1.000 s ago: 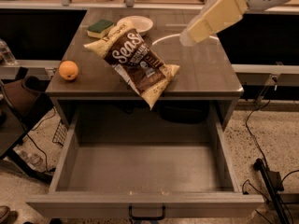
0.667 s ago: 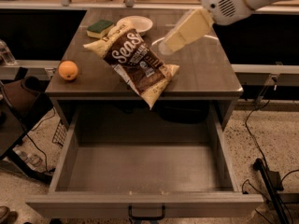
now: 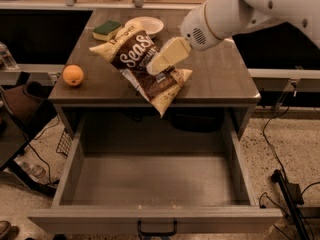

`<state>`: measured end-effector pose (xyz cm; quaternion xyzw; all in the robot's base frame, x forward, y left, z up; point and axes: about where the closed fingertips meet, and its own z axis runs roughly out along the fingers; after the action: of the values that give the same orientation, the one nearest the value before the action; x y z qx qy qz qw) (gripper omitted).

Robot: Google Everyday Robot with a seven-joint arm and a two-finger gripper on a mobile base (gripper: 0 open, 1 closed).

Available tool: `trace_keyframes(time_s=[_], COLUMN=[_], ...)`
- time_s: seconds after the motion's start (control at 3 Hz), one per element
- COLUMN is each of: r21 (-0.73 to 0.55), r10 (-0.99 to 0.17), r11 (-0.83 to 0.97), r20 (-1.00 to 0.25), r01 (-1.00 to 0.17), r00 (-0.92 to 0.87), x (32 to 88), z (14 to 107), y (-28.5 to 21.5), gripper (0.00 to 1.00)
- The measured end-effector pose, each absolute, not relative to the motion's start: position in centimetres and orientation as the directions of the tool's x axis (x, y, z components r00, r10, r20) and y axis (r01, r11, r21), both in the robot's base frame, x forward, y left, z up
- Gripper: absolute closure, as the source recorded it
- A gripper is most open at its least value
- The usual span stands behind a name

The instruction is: Place brown chip bag into top drawer

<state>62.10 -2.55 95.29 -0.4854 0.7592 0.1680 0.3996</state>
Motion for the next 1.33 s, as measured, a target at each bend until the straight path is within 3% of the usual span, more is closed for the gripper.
trace_keyframes(time_s=[0.33,0.67,1.0,1.33], r21=[-0.103,-0.067,-0.064,-0.063], r10=[-0.592,-0.585,-0.586,-0.587], r11=[0.459,0.429,0.424,0.420], r20=[-0.776,-0.781,-0.780,-0.780], r01=[-0.883,-0.901,-0.903,-0.905], r00=[-0.217,-0.220,-0.219,-0.218], x=[63.2,63.4,63.4,63.3], z=[93.0,90.3,90.1,90.0], y=[-0.6,2.2,2.5,2.8], gripper=[0.00,0.18,0.41,0.72])
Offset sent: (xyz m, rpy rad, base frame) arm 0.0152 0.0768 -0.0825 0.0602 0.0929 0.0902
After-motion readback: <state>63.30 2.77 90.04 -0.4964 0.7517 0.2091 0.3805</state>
